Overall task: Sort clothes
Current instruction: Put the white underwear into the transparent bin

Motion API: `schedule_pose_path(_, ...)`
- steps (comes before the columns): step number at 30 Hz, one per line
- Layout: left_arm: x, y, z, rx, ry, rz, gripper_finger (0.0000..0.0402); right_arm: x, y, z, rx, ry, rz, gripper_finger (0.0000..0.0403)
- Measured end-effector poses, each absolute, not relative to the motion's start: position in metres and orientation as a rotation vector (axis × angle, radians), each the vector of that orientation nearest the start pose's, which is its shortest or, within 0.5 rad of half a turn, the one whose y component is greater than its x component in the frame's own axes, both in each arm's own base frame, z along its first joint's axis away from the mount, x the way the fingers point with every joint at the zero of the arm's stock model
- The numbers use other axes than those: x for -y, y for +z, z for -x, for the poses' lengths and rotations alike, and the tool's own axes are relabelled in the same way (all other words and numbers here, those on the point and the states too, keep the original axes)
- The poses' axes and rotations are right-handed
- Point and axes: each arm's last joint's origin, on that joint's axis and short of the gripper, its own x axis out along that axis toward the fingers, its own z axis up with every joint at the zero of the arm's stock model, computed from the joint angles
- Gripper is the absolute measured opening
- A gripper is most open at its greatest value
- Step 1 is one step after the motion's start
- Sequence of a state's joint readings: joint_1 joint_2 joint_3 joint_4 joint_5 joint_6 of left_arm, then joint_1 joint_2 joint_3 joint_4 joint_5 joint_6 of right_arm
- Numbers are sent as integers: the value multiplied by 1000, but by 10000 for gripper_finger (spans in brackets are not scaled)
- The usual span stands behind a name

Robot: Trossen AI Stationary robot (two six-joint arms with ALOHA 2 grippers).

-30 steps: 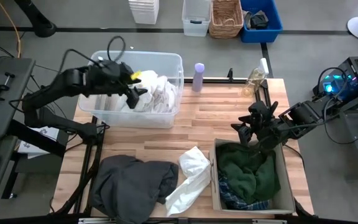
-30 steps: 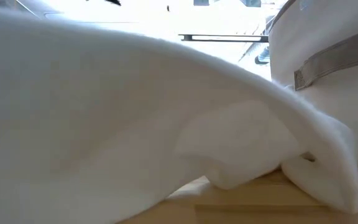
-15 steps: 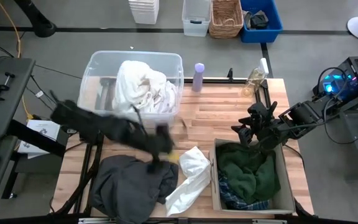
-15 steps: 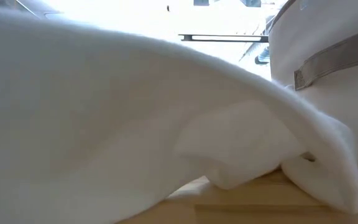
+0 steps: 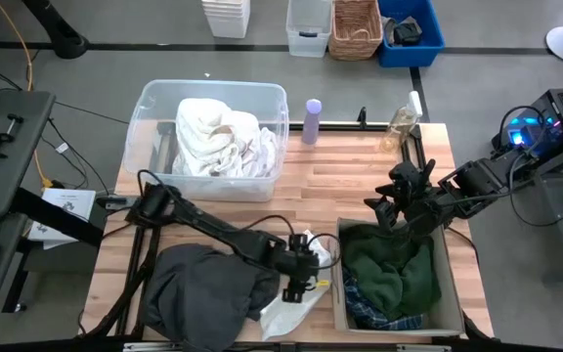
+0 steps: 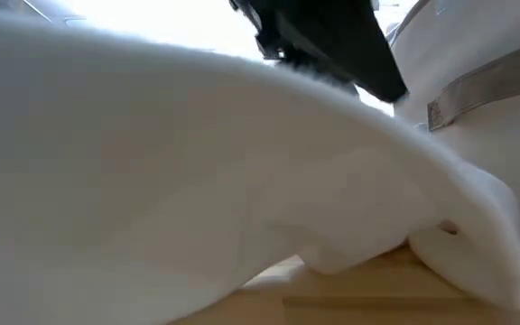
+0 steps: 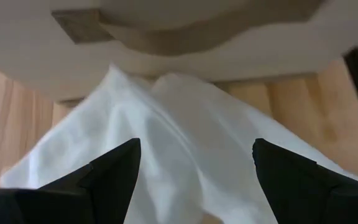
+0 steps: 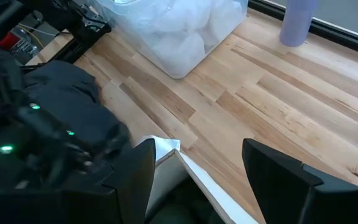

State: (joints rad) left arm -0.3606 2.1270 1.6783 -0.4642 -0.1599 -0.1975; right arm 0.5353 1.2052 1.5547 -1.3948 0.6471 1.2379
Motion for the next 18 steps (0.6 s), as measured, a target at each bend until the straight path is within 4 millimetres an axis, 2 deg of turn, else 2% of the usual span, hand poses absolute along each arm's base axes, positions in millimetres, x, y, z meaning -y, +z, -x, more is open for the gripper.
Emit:
schedule_pose_path(7, 138, 155, -449, -1007, -10, -62, 295, -77, 412, -164, -646, -589, -585, 236)
schedule_pose_path(10, 136, 146, -451, -1032, -26, -54, 275, -77, 412, -165, -645, -590, -587, 236)
schedule_pose_path(13, 137, 131, -450, -1089, -19, -58, 208, -77, 412, -165, -640, -594, -593, 236)
schedule_pose_path(17, 131, 128, -447, -1162, -37, 3, 42, -77, 412, -165, -636, -592, -596, 236)
schedule_pose_path(18, 128, 133, -446, -1167, -48, 22, 25, -77, 412, -165, -636, -591, -597, 236)
